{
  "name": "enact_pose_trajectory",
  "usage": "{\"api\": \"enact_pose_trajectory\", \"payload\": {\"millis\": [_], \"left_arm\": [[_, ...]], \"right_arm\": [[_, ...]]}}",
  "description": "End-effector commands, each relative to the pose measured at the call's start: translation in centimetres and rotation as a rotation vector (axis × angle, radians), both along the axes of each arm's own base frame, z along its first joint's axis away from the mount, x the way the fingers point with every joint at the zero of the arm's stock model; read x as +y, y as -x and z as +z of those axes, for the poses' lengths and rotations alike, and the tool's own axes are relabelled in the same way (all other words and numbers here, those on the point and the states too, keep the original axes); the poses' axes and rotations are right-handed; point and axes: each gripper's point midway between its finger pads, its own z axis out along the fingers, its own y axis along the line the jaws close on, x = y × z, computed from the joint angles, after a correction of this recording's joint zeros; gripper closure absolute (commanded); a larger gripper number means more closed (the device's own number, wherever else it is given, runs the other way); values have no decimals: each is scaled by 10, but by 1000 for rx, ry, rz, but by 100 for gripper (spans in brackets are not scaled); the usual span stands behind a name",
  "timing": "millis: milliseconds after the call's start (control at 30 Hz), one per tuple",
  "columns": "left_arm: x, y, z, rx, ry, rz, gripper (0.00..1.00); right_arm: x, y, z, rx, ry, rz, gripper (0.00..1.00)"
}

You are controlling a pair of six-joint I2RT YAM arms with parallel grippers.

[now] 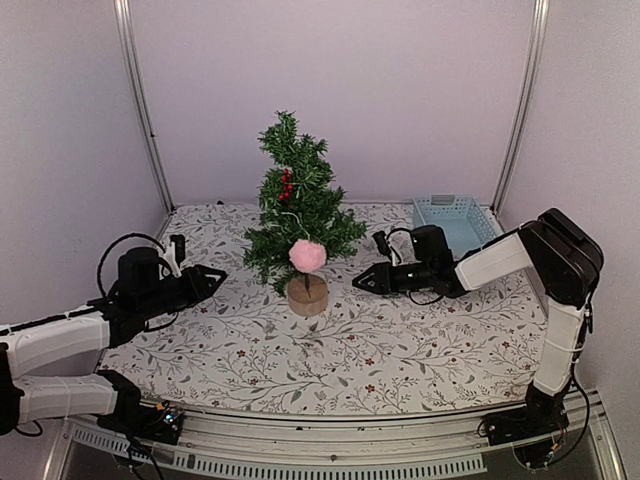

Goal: Decorate the small christmas tree

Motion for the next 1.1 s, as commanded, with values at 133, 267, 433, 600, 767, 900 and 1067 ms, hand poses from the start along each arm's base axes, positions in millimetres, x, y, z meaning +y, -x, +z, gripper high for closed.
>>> {"api": "enact_pose_trajectory", "payload": {"millis": [133,267,433,600,767,900,1067], "left_arm": [[-25,1,-16,1,99,-105,61],[-40,-1,-26,10,117,-159,62],[-63,-2,-40,29,135,-221,63],[-85,-4,-52,52,145,-265,64],[-99,-7,-62,68,171,-293,65],[-109,-10,-69,77,182,-314,65],[-119,-16,-75,80,195,-335,66]], "right_arm": [[28,-17,-3,13,-98,16,58],[37,-24,-6,28,-118,19,59],[47,-33,-9,40,-134,32,59],[58,-36,-15,56,-144,50,60],[67,-38,-21,71,-151,67,61],[74,-38,-21,71,-157,80,62],[79,-33,-23,82,-161,98,65]]}}
